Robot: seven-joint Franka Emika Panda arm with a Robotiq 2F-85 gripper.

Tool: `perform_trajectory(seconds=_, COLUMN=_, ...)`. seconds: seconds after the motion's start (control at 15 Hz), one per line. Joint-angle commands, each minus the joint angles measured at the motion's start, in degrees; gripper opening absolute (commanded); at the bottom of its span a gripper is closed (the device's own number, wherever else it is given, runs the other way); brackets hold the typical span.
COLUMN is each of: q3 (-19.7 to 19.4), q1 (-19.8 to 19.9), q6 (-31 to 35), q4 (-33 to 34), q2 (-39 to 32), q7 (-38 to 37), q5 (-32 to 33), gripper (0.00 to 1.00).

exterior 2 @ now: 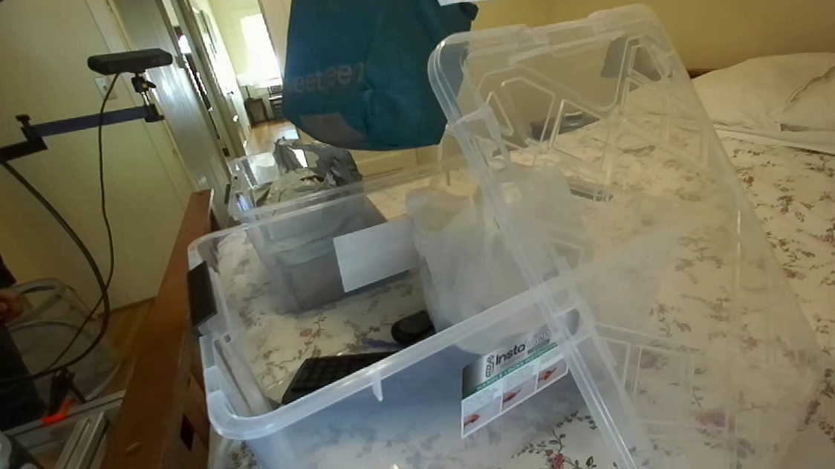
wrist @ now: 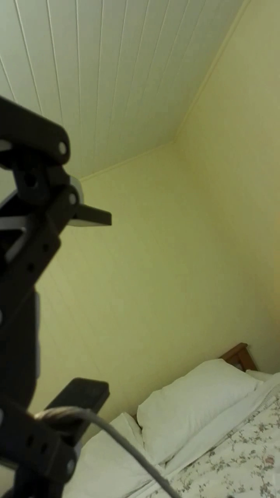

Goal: Put the bag in the basket

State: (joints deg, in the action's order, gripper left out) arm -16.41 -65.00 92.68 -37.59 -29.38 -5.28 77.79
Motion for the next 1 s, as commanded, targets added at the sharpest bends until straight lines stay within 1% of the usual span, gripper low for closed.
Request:
perform_trajectory(seconds=0.0, q3=-2.5, q1=-0.6, q6=-5.9, q4=6.2, q2=0.2, q7=2.4, q5=2.5, gripper=1.00)
perform_trajectory(seconds=0.13, q3=-3.4, q1=-0.1, q6=-11.4, q4=7.4, q2=1.2, q7=2.2, q5=1.6, gripper=1.00)
perform_trajectory(seconds=0.33, q3=-5.8, q1=0.0, q6=-22.1, q4=9.2, q2=3.0, q7=2.9, q5=2.1, gripper=1.00)
perform_trajectory(seconds=0.47, q3=-7.3, q1=0.1, q6=-27.2, q4=9.7, q2=4.1, q7=3.1, q5=2.6, gripper=1.00)
perform_trajectory(seconds=0.6, q3=-8.6, q1=0.4, q6=-30.8, q4=10.1, q2=5.1, q7=2.5, q5=2.5, gripper=1.00)
perform_trajectory(seconds=0.67, q3=-3.8, q1=4.7, q6=-33.0, q4=15.8, q2=2.7, q7=4.6, q5=5.2, gripper=1.00)
perform_trajectory(seconds=0.73, q3=-3.2, q1=5.3, q6=-34.1, q4=16.6, q2=2.8, q7=4.0, q5=5.2, gripper=1.00)
perform_trajectory(seconds=0.8, q3=-1.7, q1=6.0, q6=-32.9, q4=17.5, q2=2.8, q7=3.6, q5=5.4, gripper=1.00)
perform_trajectory(seconds=0.87, q3=-0.5, q1=5.1, q6=-31.8, q4=13.4, q2=5.1, q7=0.9, q5=5.9, gripper=1.00)
perform_trajectory(seconds=0.93, q3=0.4, q1=4.7, q6=-31.1, q4=12.2, q2=5.0, q7=-0.3, q5=6.7, gripper=1.00)
